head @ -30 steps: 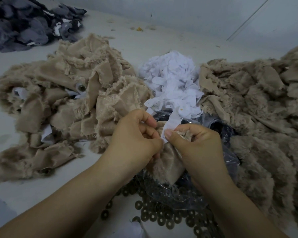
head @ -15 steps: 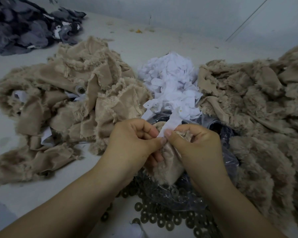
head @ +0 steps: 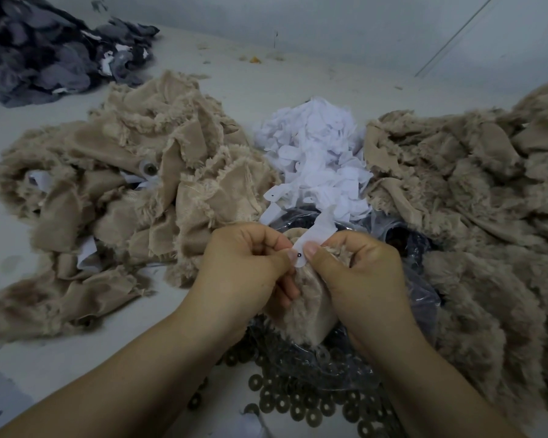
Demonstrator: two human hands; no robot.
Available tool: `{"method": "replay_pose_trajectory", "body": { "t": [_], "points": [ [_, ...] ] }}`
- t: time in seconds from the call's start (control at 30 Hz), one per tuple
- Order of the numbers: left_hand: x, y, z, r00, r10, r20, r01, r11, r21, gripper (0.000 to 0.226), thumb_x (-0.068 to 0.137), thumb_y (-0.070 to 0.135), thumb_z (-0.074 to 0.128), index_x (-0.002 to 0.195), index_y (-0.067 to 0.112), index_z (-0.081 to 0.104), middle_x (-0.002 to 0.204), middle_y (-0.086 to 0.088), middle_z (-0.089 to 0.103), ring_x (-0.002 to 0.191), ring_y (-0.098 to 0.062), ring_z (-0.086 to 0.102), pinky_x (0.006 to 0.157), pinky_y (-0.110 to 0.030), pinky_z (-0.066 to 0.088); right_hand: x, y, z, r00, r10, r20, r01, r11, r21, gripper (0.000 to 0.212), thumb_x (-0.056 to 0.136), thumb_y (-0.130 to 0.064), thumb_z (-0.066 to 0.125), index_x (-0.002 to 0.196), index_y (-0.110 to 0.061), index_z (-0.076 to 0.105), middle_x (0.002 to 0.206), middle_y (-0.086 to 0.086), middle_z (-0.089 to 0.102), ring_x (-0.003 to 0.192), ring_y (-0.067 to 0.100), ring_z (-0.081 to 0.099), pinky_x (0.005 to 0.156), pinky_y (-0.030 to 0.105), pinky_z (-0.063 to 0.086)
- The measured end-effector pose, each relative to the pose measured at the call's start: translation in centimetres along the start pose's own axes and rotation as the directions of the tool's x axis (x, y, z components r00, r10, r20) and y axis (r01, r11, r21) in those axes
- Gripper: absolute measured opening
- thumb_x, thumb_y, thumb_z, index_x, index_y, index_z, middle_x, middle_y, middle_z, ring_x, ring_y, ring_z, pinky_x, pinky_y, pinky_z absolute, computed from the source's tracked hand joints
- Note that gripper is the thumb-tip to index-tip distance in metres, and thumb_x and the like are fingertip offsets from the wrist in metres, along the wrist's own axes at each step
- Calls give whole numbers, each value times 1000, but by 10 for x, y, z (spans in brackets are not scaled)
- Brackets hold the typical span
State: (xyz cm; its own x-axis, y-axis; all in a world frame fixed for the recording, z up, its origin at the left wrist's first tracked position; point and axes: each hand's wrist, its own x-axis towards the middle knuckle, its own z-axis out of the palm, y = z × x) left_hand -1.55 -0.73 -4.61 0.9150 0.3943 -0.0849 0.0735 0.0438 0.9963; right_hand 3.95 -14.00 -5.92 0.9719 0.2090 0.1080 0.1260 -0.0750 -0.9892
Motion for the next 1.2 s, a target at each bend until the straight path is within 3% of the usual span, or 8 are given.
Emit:
{"method": "replay_pose_trajectory", "body": {
  "t": [0.27,0.43,0.53,0.63,0.73,0.8,0.93,1.2],
  "points": [
    [7,-8,2,982,170,-79,-141,948,284,24,85,0,68,66,14,65,47,-6,62,39,-21,61,39,-31,50,-2,-1,1,999,-39,2,39,997,-64,22,86,-14,74,78,5,67,77,30,66,76,48,63,63,55,55],
    [12,0,-4,995,103,-8,-96,955,282,21,83,-1,71,66,8,61,44,-7,60,35,-18,56,37,-27,47,0,0,1,997,16,76,-12,998,-55,5,85,-9,73,86,-11,78,83,9,77,85,32,73,79,51,60],
    [12,9,-11,988,154,-15,-139,927,348,21,76,2,80,66,8,63,52,-10,64,39,-12,54,39,-23,44,2,0,0,995,72,71,-71,997,-15,10,83,-6,74,80,-15,79,77,4,77,75,25,74,69,42,63],
    [10,19,-30,981,137,137,-190,823,536,20,72,9,85,65,13,67,56,-1,65,46,-5,56,45,-18,47,6,2,-3,989,147,35,-148,989,18,3,82,-9,77,79,-9,75,75,15,74,65,26,69,62,50,59],
    [4,24,-54,861,-233,451,-233,608,759,14,74,25,84,70,19,72,63,5,70,52,-5,62,50,-18,51,10,4,-4,986,163,43,-166,984,60,9,81,-11,79,73,-14,77,73,6,76,70,23,74,65,41,62],
    [0,21,-61,804,-330,495,-342,425,838,15,74,31,84,69,23,72,67,10,70,60,-4,62,53,-18,50,10,3,-4,989,138,49,-140,989,40,14,81,-13,79,67,-16,75,70,4,75,67,21,73,64,38,60],
    [-7,9,-57,842,-266,469,-411,247,877,19,71,37,83,69,25,69,64,13,63,62,-4,58,49,-13,41,8,4,-2,990,139,32,-140,990,30,9,82,-13,79,74,-16,76,73,6,76,76,31,74,71,50,63],
    [-13,-7,-50,875,-128,466,-425,257,868,8,73,15,69,77,22,68,77,8,64,69,-8,57,66,-37,53,4,-1,-1,997,74,-6,-75,997,-12,12,80,-13,80,77,-5,72,81,26,71,79,51,67,67,63,57]
  ]
}}
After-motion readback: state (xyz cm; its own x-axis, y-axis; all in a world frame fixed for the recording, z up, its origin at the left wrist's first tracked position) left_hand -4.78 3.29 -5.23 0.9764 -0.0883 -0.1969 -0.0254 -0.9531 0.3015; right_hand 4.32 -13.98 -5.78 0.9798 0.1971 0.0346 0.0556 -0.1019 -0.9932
